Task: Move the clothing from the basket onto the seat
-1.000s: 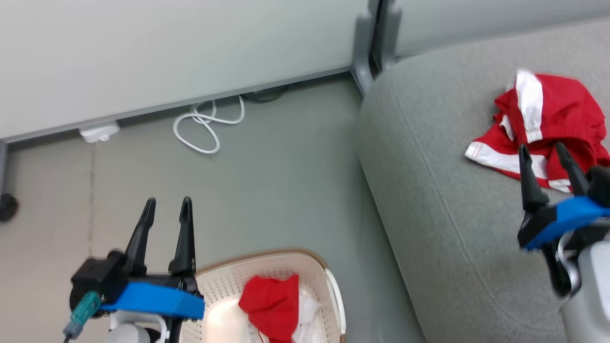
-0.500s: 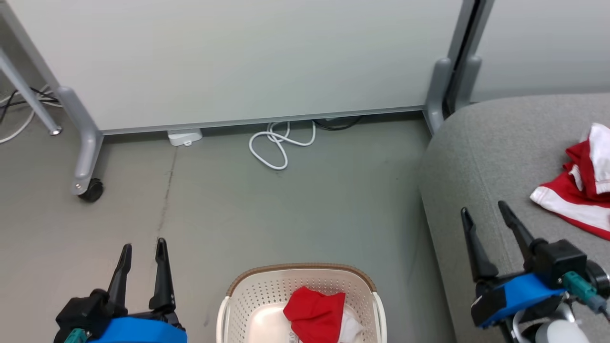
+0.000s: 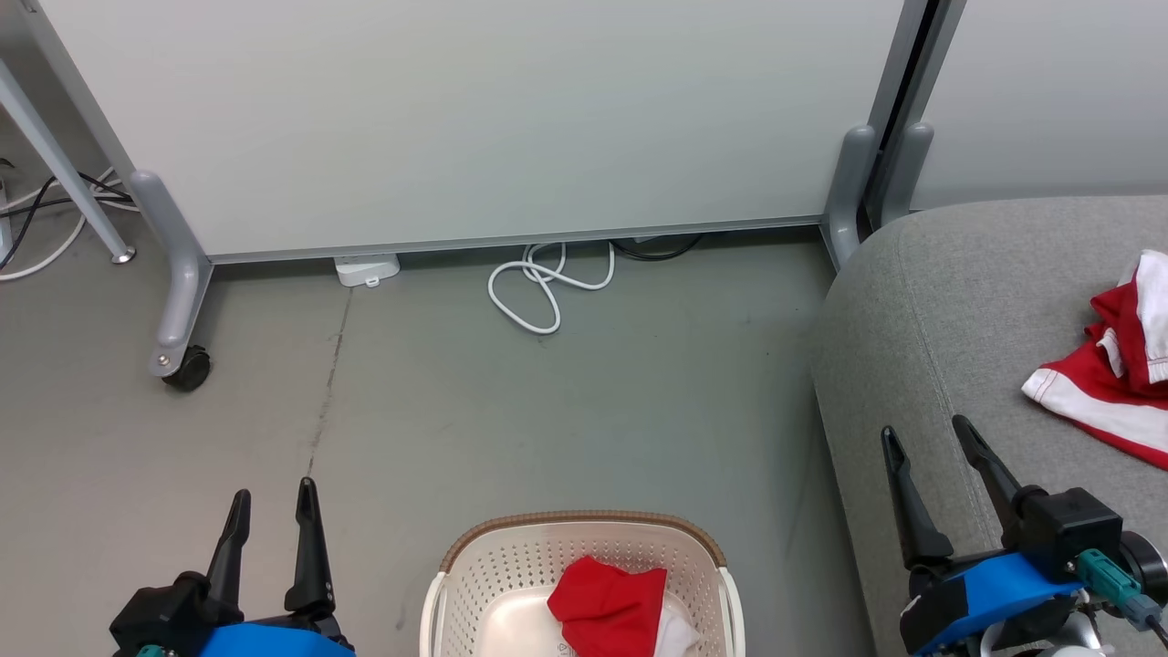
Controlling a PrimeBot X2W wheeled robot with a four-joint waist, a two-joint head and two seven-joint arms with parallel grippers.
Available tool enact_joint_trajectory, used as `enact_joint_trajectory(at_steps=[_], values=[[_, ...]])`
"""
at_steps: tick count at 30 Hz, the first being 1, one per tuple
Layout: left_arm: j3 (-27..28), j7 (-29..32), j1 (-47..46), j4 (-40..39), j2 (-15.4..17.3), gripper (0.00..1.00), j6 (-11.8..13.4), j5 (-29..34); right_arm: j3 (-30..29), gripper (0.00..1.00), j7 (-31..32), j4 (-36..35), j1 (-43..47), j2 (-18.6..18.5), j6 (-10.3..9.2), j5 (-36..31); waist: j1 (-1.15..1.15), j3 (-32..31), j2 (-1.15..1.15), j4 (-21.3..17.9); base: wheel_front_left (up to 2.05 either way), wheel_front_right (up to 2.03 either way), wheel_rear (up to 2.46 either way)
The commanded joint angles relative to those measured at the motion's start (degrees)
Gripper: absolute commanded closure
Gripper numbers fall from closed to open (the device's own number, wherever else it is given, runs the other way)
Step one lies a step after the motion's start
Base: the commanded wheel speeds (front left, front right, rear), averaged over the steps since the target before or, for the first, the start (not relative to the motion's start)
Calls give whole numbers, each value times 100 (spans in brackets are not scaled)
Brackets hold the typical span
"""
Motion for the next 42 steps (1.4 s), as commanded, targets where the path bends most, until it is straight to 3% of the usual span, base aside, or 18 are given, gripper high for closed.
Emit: enact_joint_trajectory(at_steps=[1, 10, 17, 25, 34, 42], values=[[10, -25, 14, 8, -8, 0, -48, 33, -11, 0, 3, -25, 93, 19, 1, 6, 0, 6, 0, -3, 0, 0, 0], [-90, -25, -70, 5, 36, 0, -50, 31, 42, 0, -35, 60, -24, 23, 1, 95, 0, 112, 0, -25, 0, 0, 0], [-402, -25, -377, -14, 148, 0, -51, 70, 231, 0, -79, -23, -273, 20, 1, 67, 0, 611, 0, -213, 0, 0, 0], [-780, -21, -889, 386, 329, 0, -52, 47, 644, 0, -214, -74, -693, 18, 1, 165, 0, 1488, 0, -834, 0, 0, 0], [-1348, 174, -1741, 1643, 629, 0, -34, -229, 1164, 0, -565, 67, -1324, 20, 1, 444, 0, 2688, 0, -1838, 0, 0, 0], [-1770, 656, -2533, 2641, 818, 0, -34, -347, 1451, 0, -840, 197, -1694, 21, 1, 705, 0, 3568, 0, -2348, 0, 0, 0]])
